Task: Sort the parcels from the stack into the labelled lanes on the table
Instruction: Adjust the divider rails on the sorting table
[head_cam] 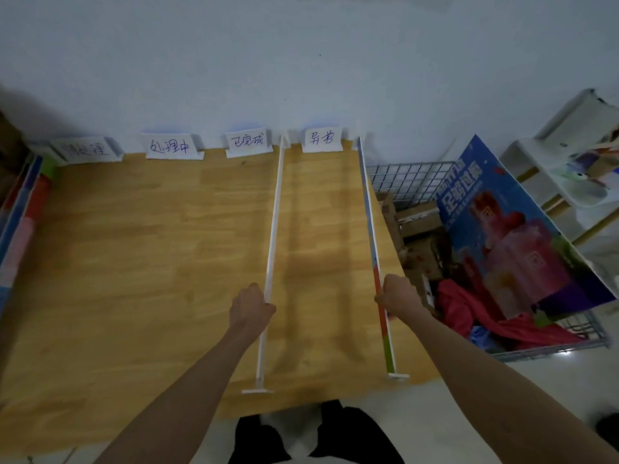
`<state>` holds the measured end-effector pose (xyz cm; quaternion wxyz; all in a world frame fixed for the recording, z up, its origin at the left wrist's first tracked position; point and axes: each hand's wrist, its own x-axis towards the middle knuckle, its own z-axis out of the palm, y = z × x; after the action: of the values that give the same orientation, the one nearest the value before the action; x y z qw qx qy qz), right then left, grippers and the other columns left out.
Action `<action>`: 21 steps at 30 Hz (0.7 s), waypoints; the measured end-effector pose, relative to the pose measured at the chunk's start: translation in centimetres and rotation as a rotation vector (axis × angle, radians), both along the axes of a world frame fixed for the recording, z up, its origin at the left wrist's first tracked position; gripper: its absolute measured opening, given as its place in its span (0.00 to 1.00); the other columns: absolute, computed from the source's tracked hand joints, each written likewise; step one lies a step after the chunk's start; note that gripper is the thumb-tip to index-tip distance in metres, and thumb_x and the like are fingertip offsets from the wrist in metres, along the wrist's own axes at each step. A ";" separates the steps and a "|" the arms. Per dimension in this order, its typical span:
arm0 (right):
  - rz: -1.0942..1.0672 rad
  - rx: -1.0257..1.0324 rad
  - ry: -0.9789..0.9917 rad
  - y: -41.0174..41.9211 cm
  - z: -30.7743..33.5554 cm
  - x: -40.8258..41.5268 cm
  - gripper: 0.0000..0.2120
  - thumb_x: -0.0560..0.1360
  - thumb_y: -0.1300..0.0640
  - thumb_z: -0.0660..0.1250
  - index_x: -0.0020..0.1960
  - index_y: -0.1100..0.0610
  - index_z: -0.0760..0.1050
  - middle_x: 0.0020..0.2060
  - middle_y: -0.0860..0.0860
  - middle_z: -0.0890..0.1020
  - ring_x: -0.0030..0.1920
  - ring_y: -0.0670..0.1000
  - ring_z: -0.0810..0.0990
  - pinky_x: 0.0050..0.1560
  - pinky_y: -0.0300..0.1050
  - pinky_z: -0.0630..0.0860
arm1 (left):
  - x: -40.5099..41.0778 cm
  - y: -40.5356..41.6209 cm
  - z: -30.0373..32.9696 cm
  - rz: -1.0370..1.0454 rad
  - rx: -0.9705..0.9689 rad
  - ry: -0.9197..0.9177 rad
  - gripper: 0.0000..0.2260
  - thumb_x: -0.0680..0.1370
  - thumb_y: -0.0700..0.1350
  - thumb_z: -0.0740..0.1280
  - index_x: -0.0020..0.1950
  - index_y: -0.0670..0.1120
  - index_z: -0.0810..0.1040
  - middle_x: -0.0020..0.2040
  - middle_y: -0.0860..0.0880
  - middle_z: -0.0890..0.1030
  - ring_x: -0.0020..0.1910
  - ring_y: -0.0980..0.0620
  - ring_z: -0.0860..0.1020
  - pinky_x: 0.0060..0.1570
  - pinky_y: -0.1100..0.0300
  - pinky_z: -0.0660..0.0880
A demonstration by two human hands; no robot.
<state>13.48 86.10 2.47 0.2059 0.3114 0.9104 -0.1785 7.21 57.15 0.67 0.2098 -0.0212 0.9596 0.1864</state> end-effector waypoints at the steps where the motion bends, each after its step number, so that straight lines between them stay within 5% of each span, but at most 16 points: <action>1: 0.011 -0.004 -0.005 1.0 -0.4 -0.2 0.09 0.76 0.56 0.70 0.52 0.58 0.74 0.44 0.54 0.80 0.39 0.51 0.82 0.39 0.46 0.82 | 0.0 0.9 -0.3 0.012 0.004 -0.006 0.12 0.73 0.46 0.71 0.51 0.42 0.75 0.44 0.47 0.75 0.45 0.44 0.77 0.38 0.56 0.72; 10: 0.112 -0.044 -0.014 5.9 -2.9 -2.2 0.10 0.76 0.55 0.70 0.50 0.57 0.70 0.45 0.54 0.78 0.45 0.56 0.81 0.46 0.54 0.83 | -0.2 6.4 -2.1 0.080 -0.030 -0.053 0.13 0.75 0.47 0.69 0.55 0.42 0.74 0.52 0.43 0.78 0.53 0.41 0.78 0.45 0.52 0.75; 14: 0.113 -0.056 -0.015 6.9 -3.8 -2.8 0.11 0.76 0.55 0.69 0.48 0.57 0.68 0.39 0.51 0.71 0.46 0.55 0.79 0.47 0.52 0.82 | -0.8 7.5 -2.7 0.087 -0.040 -0.062 0.12 0.76 0.46 0.69 0.55 0.41 0.74 0.52 0.42 0.79 0.53 0.40 0.78 0.44 0.52 0.75; 21: 0.094 -0.071 -0.052 8.1 -5.4 -3.1 0.11 0.75 0.54 0.70 0.50 0.56 0.68 0.43 0.52 0.73 0.48 0.56 0.79 0.46 0.51 0.81 | -1.2 8.9 -3.6 0.094 -0.021 -0.079 0.11 0.77 0.46 0.69 0.55 0.42 0.74 0.51 0.43 0.78 0.52 0.41 0.78 0.42 0.54 0.73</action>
<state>10.36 94.22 -2.98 0.2484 0.2655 0.9114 -0.1926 5.98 66.08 -2.92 0.2385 -0.0761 0.9503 0.1849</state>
